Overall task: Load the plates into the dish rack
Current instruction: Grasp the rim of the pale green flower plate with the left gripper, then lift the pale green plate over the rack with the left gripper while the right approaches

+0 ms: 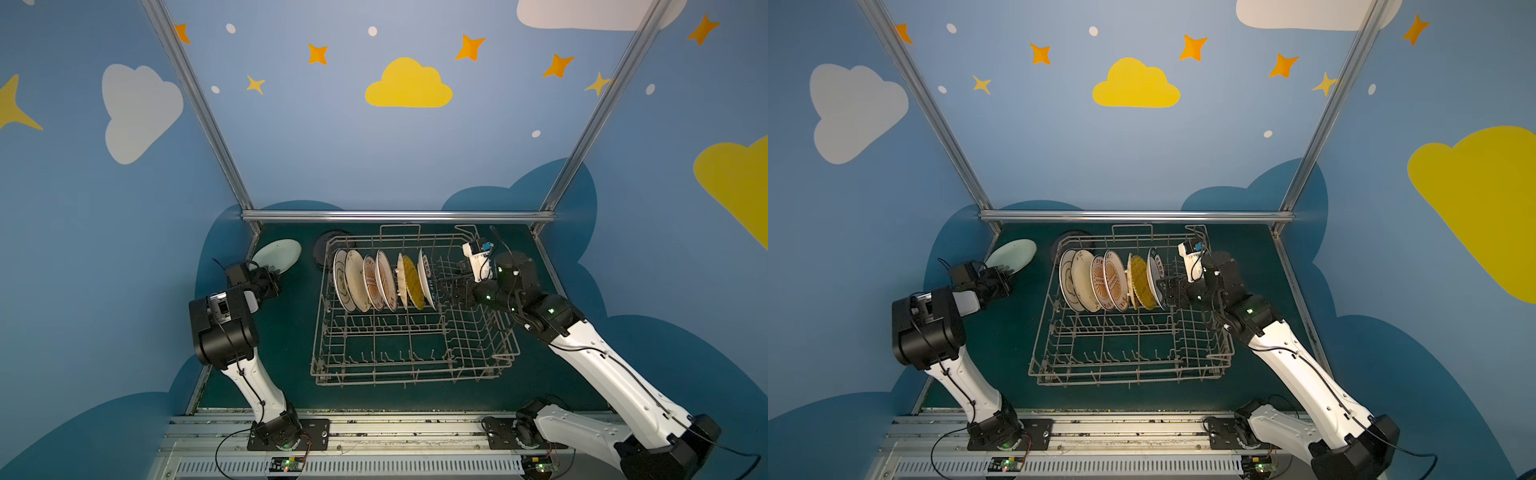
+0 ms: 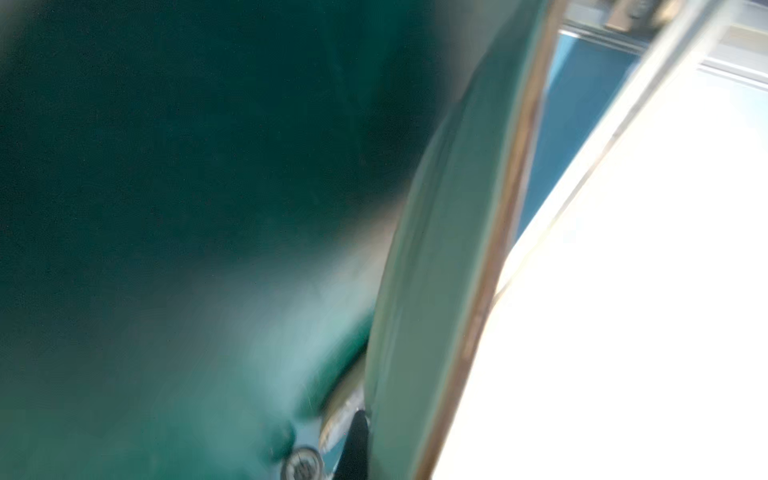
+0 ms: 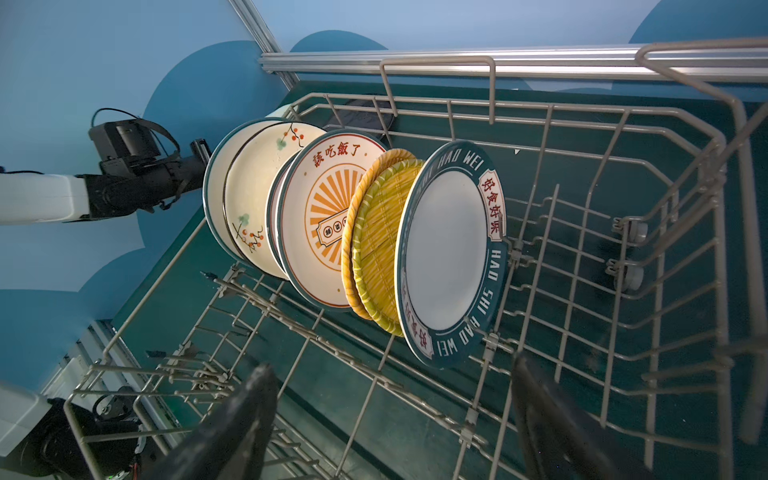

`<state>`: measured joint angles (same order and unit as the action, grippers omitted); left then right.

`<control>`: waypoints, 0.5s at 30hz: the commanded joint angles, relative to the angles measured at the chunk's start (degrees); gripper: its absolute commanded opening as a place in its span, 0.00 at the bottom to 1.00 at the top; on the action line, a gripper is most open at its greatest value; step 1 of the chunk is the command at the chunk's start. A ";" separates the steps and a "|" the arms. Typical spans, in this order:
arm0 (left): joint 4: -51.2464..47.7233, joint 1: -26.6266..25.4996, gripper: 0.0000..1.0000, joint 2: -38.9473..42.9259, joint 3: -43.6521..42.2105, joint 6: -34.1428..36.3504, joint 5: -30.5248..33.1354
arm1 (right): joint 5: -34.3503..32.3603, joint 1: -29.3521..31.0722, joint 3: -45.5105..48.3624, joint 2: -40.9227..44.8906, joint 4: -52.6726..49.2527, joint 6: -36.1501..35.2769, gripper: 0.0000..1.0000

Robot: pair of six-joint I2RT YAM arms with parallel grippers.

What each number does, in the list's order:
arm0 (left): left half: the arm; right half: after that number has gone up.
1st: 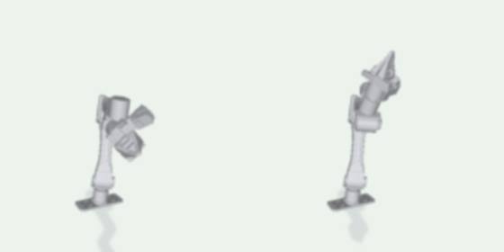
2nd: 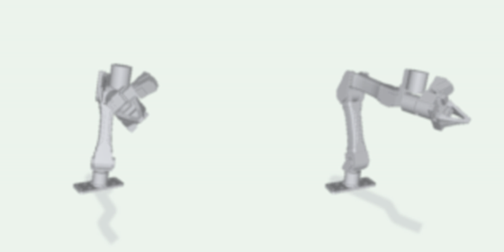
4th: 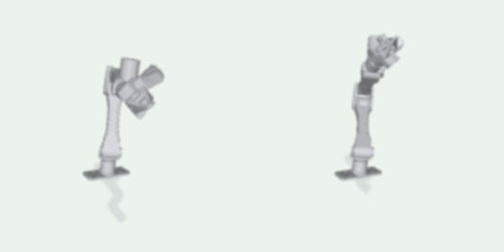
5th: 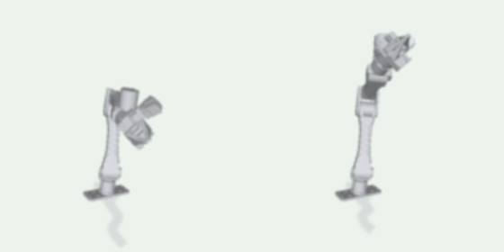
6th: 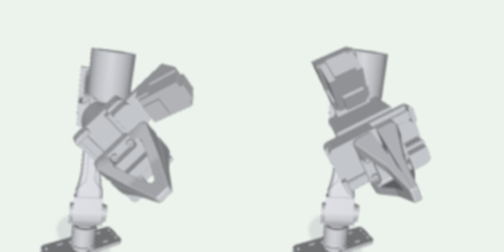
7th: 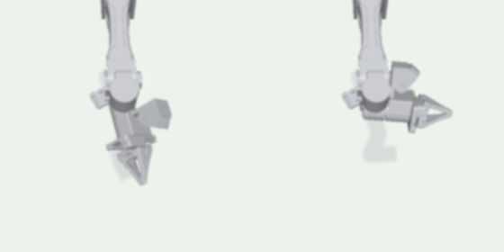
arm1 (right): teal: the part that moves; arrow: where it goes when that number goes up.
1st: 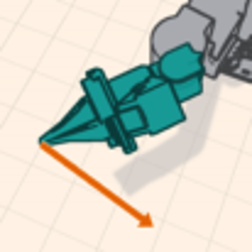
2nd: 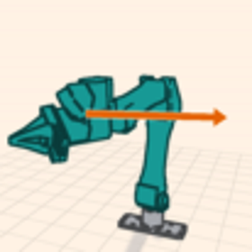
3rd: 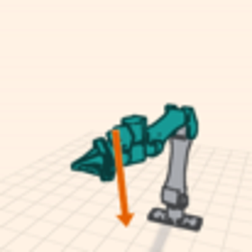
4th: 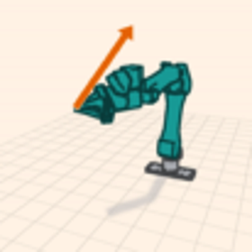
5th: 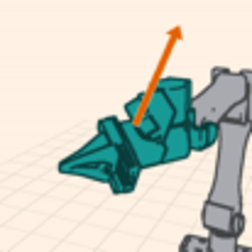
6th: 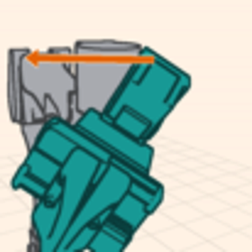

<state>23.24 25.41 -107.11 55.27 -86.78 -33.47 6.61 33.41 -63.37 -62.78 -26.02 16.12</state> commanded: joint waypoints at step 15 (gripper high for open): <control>-27.34 -1.52 0.04 24.72 15.60 23.46 -14.82 | 12.92 -9.15 -7.49 -4.73 4.33 8.74 0.88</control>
<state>-0.14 25.08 -86.28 65.67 -72.60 -42.24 14.06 25.76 -68.84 -66.35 -24.21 21.26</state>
